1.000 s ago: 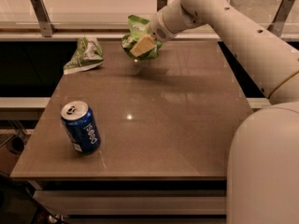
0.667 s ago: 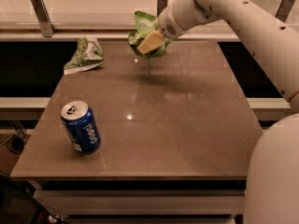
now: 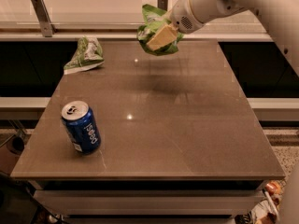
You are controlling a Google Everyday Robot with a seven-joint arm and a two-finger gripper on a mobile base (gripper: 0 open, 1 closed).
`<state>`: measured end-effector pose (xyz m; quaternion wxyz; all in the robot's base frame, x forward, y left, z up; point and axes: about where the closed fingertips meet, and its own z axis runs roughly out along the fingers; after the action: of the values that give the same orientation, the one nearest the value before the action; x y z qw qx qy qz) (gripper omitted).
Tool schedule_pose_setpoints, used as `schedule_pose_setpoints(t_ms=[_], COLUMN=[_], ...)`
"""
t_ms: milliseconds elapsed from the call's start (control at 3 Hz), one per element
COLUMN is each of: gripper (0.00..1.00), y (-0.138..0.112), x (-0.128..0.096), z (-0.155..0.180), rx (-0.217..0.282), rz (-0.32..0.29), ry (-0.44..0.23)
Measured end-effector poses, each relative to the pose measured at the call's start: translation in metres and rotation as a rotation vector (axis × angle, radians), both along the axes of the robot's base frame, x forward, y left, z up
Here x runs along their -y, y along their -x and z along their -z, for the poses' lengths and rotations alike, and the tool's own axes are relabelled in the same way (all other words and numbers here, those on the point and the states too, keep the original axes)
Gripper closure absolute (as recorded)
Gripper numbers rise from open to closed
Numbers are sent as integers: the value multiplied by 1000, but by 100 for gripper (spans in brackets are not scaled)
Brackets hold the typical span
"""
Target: Move green rice chip bag near pepsi can
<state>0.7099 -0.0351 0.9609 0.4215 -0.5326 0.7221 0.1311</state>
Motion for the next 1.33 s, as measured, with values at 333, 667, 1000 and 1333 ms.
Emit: schedule_pose_setpoints(t_ms=[333, 667, 1000, 1333], gripper=[100, 100, 100, 100], y=[24, 56, 86, 118], x=[8, 11, 12, 11], z=[-9, -14, -13, -6], rx=[-14, -30, -59, -109], rz=[-22, -44, -94, -169], ry=[-8, -22, -16, 33])
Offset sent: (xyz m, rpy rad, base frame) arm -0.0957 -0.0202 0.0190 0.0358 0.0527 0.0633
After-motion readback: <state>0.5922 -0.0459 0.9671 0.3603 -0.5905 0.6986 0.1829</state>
